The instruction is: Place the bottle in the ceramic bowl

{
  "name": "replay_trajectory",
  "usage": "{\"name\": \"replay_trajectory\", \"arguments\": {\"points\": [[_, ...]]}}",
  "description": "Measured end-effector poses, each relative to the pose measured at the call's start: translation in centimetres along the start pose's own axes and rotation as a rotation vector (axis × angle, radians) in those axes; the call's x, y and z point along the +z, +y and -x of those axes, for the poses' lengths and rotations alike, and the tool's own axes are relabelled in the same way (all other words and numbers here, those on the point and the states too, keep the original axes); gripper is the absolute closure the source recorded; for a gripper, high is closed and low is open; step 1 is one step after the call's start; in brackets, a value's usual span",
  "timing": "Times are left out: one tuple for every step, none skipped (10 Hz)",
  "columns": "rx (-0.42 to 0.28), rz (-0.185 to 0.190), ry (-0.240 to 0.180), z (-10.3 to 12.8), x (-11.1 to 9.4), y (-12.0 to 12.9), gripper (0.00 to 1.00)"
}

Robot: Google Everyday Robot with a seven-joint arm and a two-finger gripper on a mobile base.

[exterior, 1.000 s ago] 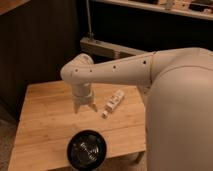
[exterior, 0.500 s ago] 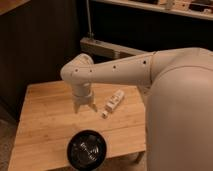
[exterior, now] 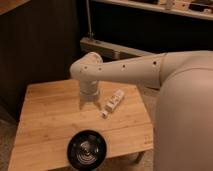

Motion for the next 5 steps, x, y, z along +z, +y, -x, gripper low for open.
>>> {"name": "replay_trajectory", "arguments": {"points": [[0.035,0.011,-0.006,1.6,0.0,-1.6,0.35],[0.066,0.024,-0.011,3.2,0.0,-3.2,0.35],[0.114,0.045,-0.017,5.7,0.2,-5.7,0.35],[0.142,0.054,-0.020,6.9,0.5,-7.3,0.35],[0.169,0.063,-0.023,8.0,1.0,-8.9,0.35]]}}
